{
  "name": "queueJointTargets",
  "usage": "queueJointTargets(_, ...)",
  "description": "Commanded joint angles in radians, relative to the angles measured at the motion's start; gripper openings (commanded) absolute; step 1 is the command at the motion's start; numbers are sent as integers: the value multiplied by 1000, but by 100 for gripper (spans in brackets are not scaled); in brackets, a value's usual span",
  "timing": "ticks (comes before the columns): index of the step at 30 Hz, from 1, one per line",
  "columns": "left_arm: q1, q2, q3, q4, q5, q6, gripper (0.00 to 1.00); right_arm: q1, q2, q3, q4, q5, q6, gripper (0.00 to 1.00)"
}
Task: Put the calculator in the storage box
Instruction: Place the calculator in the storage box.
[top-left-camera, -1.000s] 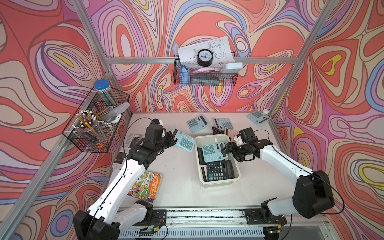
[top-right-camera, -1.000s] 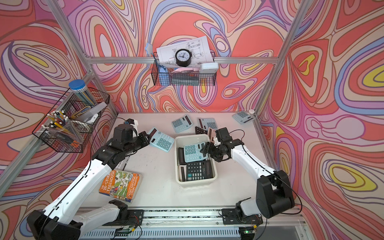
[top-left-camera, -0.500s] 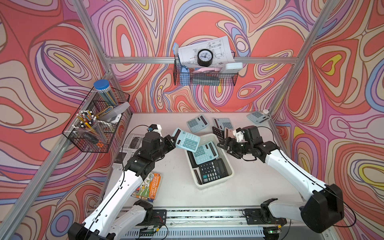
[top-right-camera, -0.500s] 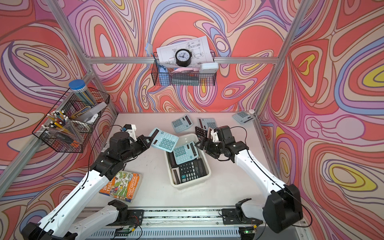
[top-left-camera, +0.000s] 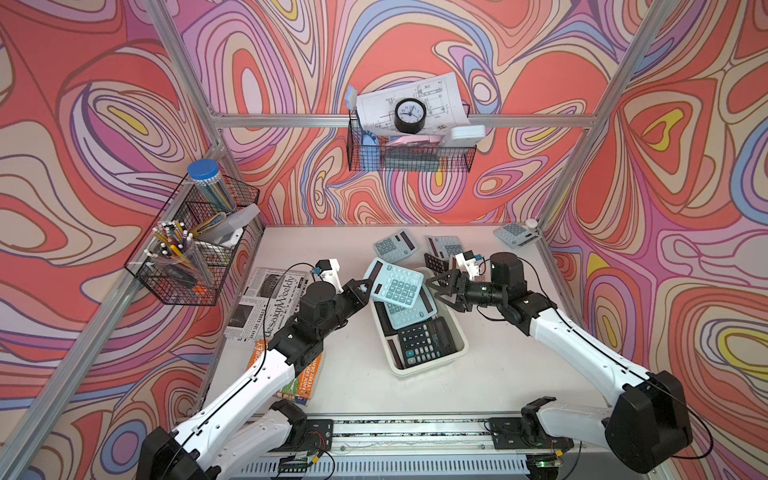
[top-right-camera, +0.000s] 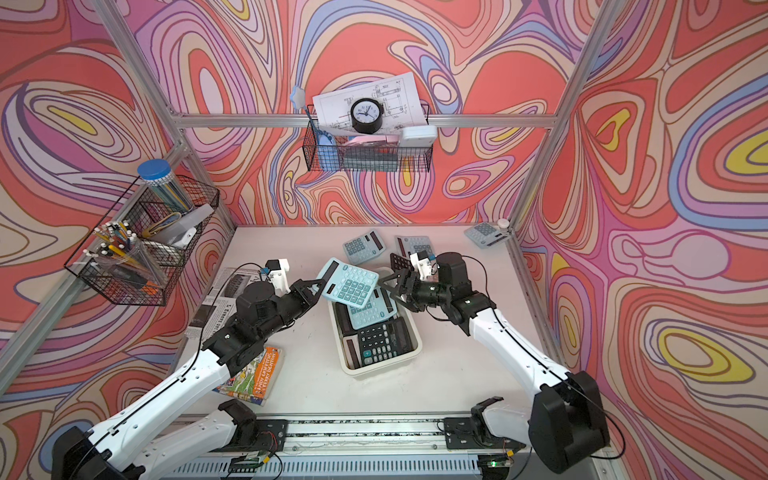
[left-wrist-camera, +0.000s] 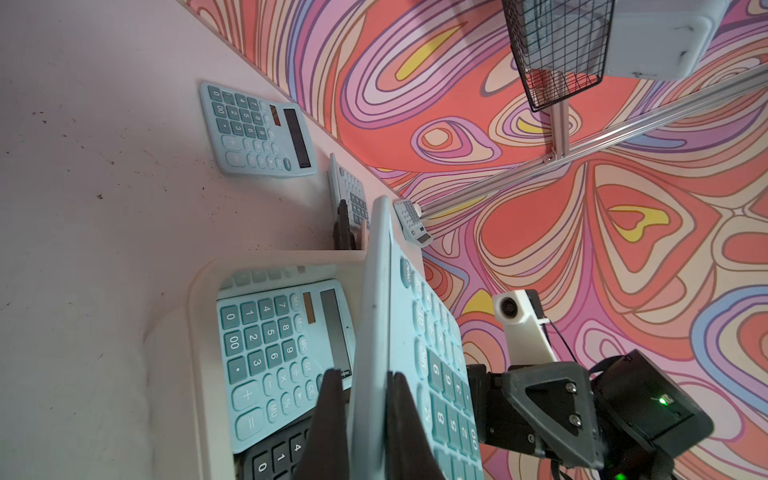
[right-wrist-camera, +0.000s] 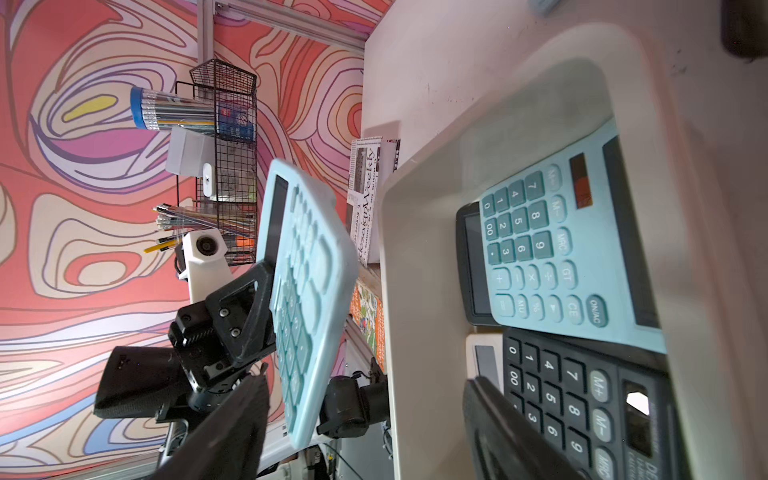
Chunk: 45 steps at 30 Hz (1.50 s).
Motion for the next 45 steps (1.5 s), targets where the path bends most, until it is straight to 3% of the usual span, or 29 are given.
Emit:
queueJointTargets(1, -29, -7, -18, 137, -63, -26, 0, 6, 23, -38, 208, -82, 114, 70)
queueJointTargets(9, -79, 51, -39, 230, -93, -39, 0, 35, 33, -55, 270, -91, 146, 53)
queueJointTargets(18, -111, 79, -51, 256, -112, -37, 2, 49, 39, -50, 288, -84, 151, 14)
queueJointTargets(20, -111, 75, -40, 215, -118, -33, 12, 49, 35, -33, 239, -73, 122, 8)
queueJointTargets(24, -112, 59, -16, 121, -131, -7, 42, 50, 30, 21, 91, -37, 31, 0)
queueJointTargets(30, -111, 19, 50, -72, -154, 72, 77, 49, 33, 115, -130, 23, -105, 0)
queueJointTargets(37, -75, -31, 122, -358, -183, 150, 95, 44, 79, 278, -452, 123, -317, 0)
queueJointTargets(45, 90, 39, 43, -387, 118, 121, 99, 44, 198, 461, -737, 252, -522, 0)
